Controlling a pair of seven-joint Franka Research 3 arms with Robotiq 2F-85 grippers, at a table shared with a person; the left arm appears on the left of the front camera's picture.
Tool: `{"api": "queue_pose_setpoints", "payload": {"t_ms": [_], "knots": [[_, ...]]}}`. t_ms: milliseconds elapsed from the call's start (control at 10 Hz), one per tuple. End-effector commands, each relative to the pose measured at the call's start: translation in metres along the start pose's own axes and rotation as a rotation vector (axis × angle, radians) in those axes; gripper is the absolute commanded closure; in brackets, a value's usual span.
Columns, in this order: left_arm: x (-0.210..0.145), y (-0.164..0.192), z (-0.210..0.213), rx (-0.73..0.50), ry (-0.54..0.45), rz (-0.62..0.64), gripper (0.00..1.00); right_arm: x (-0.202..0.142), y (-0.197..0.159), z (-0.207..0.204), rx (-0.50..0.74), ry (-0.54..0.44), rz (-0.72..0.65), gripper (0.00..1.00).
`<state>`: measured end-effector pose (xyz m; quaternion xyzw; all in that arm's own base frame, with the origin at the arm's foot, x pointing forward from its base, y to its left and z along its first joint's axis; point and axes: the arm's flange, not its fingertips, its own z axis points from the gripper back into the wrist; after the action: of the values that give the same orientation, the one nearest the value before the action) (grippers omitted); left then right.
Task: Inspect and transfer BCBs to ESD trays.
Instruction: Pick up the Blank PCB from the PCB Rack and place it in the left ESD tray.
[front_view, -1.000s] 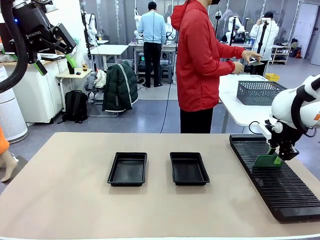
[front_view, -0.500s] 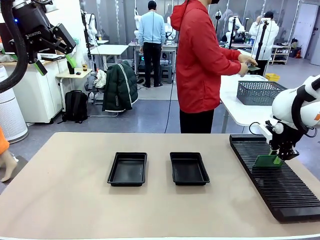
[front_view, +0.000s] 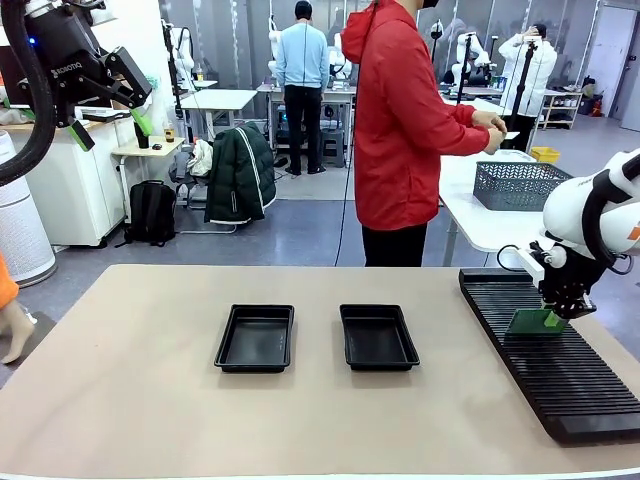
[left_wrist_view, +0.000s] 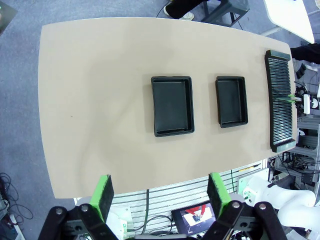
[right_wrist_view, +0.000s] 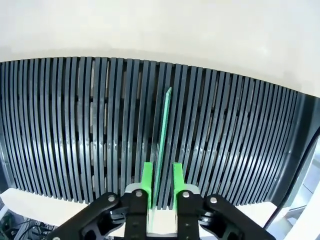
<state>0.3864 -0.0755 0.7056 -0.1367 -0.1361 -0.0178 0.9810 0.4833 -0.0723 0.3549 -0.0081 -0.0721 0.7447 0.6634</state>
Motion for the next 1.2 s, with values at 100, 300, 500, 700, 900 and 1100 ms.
{"api": "queue_pose_setpoints", "payload": {"t_ms": [100, 300, 500, 700, 900, 1100], "knots": [[-0.001, 0.001, 0.000, -0.002, -0.001, 0.004, 0.00, -0.003, -0.004, -0.001, 0.027, -0.006, 0.027, 0.83], [-0.001, 0.001, 0.000, -0.002, -0.001, 0.004, 0.00, -0.004, -0.003, -0.001, 0.035, -0.009, 0.027, 0.89], [-0.001, 0.001, 0.000, -0.002, -0.001, 0.004, 0.00, -0.004, -0.003, 0.002, 0.033, -0.007, 0.027, 0.90], [-0.001, 0.001, 0.000, -0.002, -0.001, 0.004, 0.00, -0.003, -0.003, 0.007, 0.028, -0.001, 0.025, 0.95], [-0.001, 0.001, 0.000, -0.002, -0.001, 0.004, 0.00, -0.001, -0.002, 0.029, 0.010, 0.009, 0.028, 1.00], [-0.001, 0.001, 0.000, -0.002, -0.001, 0.004, 0.00, 0.004, 0.000, 0.069, 0.005, 0.015, 0.018, 0.99]]}}
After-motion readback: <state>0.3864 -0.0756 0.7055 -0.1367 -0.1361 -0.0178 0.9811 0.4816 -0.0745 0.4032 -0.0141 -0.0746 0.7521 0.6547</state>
